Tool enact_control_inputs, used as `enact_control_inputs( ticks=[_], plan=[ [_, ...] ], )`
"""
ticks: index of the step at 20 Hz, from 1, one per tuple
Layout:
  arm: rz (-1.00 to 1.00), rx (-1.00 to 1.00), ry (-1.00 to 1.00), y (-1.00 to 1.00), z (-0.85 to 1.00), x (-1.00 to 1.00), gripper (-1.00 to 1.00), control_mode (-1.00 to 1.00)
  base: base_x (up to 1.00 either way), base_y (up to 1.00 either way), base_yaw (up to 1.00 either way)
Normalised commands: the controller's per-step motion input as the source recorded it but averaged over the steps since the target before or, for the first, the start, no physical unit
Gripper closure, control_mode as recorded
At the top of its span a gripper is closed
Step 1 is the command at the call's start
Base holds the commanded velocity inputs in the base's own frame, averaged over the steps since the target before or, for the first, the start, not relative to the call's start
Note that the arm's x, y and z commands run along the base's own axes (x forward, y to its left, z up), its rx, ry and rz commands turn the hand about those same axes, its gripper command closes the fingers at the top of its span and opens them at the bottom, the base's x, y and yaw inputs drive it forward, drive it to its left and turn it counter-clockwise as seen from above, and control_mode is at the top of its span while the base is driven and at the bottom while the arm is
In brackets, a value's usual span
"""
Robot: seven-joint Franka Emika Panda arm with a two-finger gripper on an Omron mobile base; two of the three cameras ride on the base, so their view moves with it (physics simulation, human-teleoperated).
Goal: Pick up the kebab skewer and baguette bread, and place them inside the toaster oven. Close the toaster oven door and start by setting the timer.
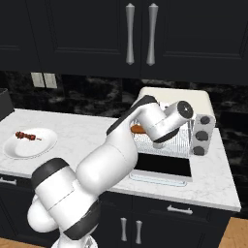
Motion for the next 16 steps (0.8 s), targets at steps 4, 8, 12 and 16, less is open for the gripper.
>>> enact_control_inputs(
  ticks=[4,8,12,16],
  plan=[
    [-0.08,0.00,-0.12,-0.07,-0.15,0.20,1.00,-1.00,0.00,0.00,0.00],
    [-0.13,0.00,-0.02,-0.03,-0.12,0.25,1.00,-1.00,0.00,0.00,0.00],
    [-0.12,0.00,0.00,-0.03,-0.12,0.33,1.00,-1.00,0.00,0.00,0.00],
    [-0.06,0.00,0.00,-0.22,-0.17,0.18,1.00,-1.00,0.00,0.00,0.00]
  ],
)
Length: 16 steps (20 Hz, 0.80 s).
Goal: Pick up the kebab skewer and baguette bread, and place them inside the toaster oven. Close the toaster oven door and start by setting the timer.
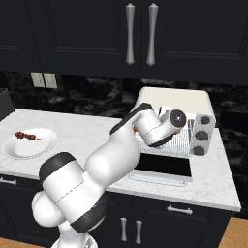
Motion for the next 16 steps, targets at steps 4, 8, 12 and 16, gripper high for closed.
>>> enact_control_inputs(
  ticks=[4,8,12,16],
  plan=[
    [-0.04,0.00,0.00,-0.23,-0.17,0.11,1.00,-1.00,0.00,0.00,0.00],
    [-0.02,0.00,-0.01,-0.18,-0.05,0.20,1.00,-1.00,0.00,0.00,0.00],
    [0.00,0.00,-0.01,-0.02,-0.06,0.17,1.00,-1.00,0.00,0.00,0.00],
    [0.00,0.00,-0.02,0.00,-0.13,0.14,1.00,-1.00,0.00,0.00,0.00]
  ],
)
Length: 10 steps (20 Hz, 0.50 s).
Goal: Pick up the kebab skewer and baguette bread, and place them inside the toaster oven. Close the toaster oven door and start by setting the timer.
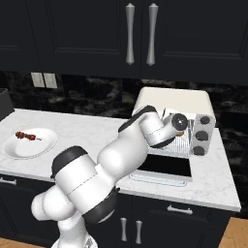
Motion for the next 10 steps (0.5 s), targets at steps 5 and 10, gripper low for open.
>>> enact_control_inputs(
  ticks=[5,10],
  plan=[
    [0.00,0.00,-0.05,0.00,-0.06,0.16,1.00,-1.00,0.00,0.00,0.00],
    [0.00,0.00,-0.02,0.00,-0.08,0.07,1.00,-1.00,0.00,0.00,0.00]
  ],
)
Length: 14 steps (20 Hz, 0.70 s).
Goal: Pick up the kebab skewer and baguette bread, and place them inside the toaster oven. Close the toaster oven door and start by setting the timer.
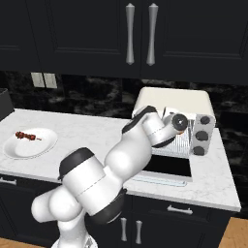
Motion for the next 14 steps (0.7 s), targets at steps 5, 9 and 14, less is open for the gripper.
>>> enact_control_inputs(
  ticks=[5,9,14],
  plan=[
    [0.00,0.00,0.00,-0.06,-0.11,0.03,-1.00,-1.00,0.00,0.00,0.00],
    [0.00,0.00,0.00,-0.01,-0.13,0.00,-1.00,-1.00,0.00,0.00,0.00],
    [0.00,0.00,0.00,-0.03,-0.08,-0.04,-1.00,-1.00,0.00,0.00,0.00]
  ],
)
